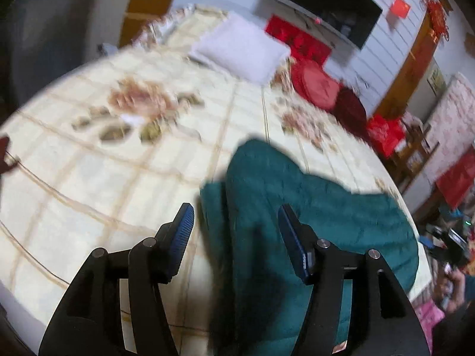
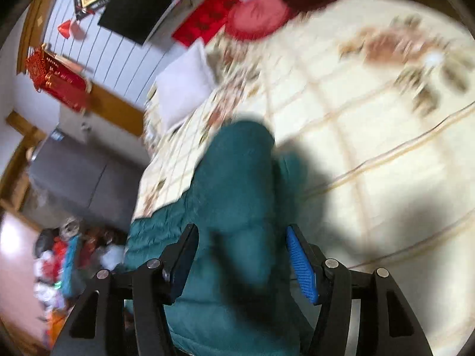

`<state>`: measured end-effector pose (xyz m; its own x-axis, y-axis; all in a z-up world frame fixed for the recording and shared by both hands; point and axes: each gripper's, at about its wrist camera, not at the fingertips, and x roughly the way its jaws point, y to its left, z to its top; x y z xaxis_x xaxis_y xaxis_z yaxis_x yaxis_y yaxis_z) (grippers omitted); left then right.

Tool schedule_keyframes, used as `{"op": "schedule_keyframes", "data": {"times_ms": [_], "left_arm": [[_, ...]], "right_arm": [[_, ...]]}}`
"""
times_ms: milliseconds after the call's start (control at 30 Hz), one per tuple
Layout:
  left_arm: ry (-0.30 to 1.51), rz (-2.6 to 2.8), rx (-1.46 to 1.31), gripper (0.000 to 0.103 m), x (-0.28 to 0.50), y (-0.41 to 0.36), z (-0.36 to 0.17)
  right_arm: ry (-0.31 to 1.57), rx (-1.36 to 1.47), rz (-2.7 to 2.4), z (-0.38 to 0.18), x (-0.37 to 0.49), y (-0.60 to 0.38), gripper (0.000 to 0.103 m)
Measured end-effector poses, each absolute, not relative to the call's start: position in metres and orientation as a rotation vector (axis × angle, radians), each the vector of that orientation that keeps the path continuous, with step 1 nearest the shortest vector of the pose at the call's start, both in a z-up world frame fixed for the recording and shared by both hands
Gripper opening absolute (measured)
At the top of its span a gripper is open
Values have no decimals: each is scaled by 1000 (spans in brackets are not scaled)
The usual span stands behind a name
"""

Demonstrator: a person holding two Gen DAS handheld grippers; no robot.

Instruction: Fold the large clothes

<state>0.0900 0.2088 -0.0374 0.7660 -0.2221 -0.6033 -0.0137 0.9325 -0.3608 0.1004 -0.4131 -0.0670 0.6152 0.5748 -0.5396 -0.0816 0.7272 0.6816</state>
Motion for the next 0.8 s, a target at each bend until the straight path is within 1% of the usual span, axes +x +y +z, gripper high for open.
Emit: {"op": "schedule_keyframes", "data": {"times_ms": [100, 167, 233, 333, 400, 467, 500, 533, 567, 633, 800], "left_arm": [[644, -129, -292, 68, 107, 181, -10], [680, -162, -255, 68, 130, 158, -8], [717, -160, -199, 68, 155, 137, -16], [779, -85, -150, 68, 187, 124, -39], [831, -27, -127, 68, 197, 124, -58], [875, -5, -130, 68, 201, 128, -84], [878, -12, -151, 69, 200, 132, -96], [851, -23, -183, 69, 197, 137, -103], [825, -27, -211, 69, 194, 141, -106], [810, -25, -228, 70, 193, 142, -109], [857, -23, -207, 70, 198, 139, -105]], "right_arm": [[684, 466, 367, -16, 75, -395, 59], [620, 288, 329, 11, 70, -362, 59], [621, 193, 279, 17, 80, -337, 58], [679, 179, 196, -3, 106, -312, 58], [701, 180, 173, -28, 120, -303, 58], [782, 172, 162, -59, 136, -296, 59], [807, 161, 154, -69, 142, -294, 59], [816, 154, 154, -79, 145, -291, 61], [816, 150, 163, -86, 148, -291, 65], [814, 145, 172, -97, 156, -289, 68], [838, 135, 176, -104, 165, -287, 71]]}}
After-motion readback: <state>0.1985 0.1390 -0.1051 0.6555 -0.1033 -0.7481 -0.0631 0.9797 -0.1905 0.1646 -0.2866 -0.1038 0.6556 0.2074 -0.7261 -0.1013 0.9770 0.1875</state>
